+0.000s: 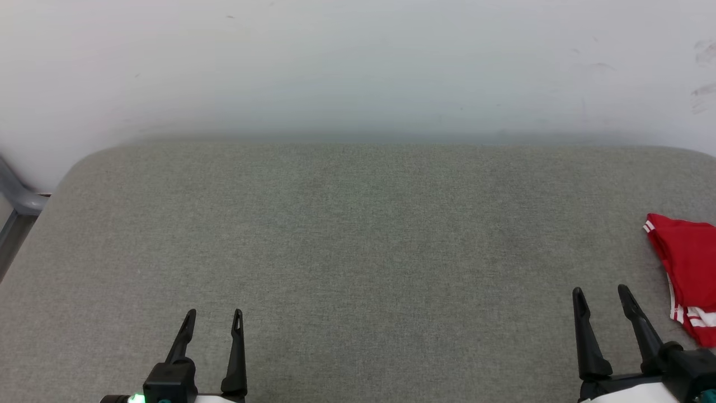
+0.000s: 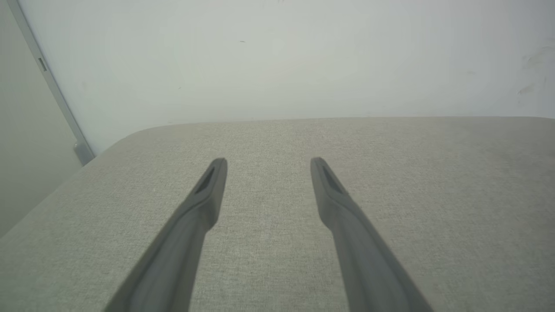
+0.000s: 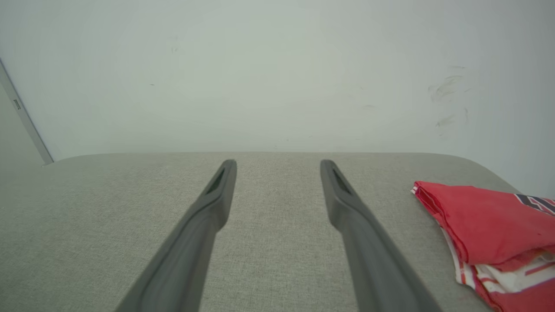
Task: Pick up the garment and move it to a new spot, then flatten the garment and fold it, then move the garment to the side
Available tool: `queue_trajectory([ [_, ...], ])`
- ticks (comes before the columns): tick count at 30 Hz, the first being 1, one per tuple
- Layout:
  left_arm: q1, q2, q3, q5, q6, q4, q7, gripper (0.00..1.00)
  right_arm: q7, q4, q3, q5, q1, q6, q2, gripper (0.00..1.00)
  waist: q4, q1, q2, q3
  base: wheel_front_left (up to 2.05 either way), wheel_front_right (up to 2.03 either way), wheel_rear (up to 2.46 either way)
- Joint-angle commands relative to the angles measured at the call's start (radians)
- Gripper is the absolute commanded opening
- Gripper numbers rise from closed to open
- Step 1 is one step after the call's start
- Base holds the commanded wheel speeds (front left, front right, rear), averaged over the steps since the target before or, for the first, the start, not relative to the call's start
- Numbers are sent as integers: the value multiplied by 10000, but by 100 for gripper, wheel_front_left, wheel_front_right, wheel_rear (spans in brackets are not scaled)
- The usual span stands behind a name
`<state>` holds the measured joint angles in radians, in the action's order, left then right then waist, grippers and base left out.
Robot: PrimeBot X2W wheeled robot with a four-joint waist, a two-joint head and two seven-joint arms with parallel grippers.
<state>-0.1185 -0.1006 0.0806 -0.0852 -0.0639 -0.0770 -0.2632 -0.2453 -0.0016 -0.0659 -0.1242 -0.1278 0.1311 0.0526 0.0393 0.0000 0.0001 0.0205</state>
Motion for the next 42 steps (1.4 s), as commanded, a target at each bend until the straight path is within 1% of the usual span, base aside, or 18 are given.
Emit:
queue_trajectory([
  [1, -30, 20, -59, 6, 66, -27, -19, 100, 50, -97, -48, 18, -179, -8, -45, 100, 22, 0, -1, -24, 0, 0, 0],
  [6, -30, 41, -127, 18, 65, -33, -19, 100, 80, -90, -64, 18, -210, -8, -46, 100, 19, 0, -1, -29, 0, 0, 0],
  [7, -2, 50, -115, 10, 54, -63, 2, 0, 84, -7, -53, 7, -62, 0, 0, 0, 21, 0, -1, -29, 0, 0, 0],
  [11, -89, 131, -93, -19, 56, -459, 24, 0, 94, 373, -31, -15, -88, 2, -2, 0, 20, 0, -1, -30, 0, 0, 0],
  [28, 465, 214, -518, -3402, 482, -730, 865, 0, 729, 810, 44, -3468, 472, 1, 129, 0, -36, 0, -1, -58, 0, 0, 0],
  [29, 520, 222, -561, -3759, 523, -758, 951, 0, 799, 857, 49, -3829, 527, 1, 141, 0, -42, 0, -1, -61, 0, 0, 0],
  [35, 684, 249, -687, -4781, 654, -837, 1201, 0, 1003, 995, 55, -4853, 696, 0, 169, 0, -62, 0, -1, -71, 0, 0, 0],
  [36, 684, 249, -687, -4781, 654, -837, 1201, 0, 1003, 995, 55, -4853, 696, 0, 169, 0, -62, 0, -1, -71, 0, 0, 0],
  [42, 841, 273, -803, -5736, 769, -907, 1434, 0, 1202, 1122, 55, -5809, 859, 0, 190, 0, -82, 0, -1, -81, 0, 0, 0],
])
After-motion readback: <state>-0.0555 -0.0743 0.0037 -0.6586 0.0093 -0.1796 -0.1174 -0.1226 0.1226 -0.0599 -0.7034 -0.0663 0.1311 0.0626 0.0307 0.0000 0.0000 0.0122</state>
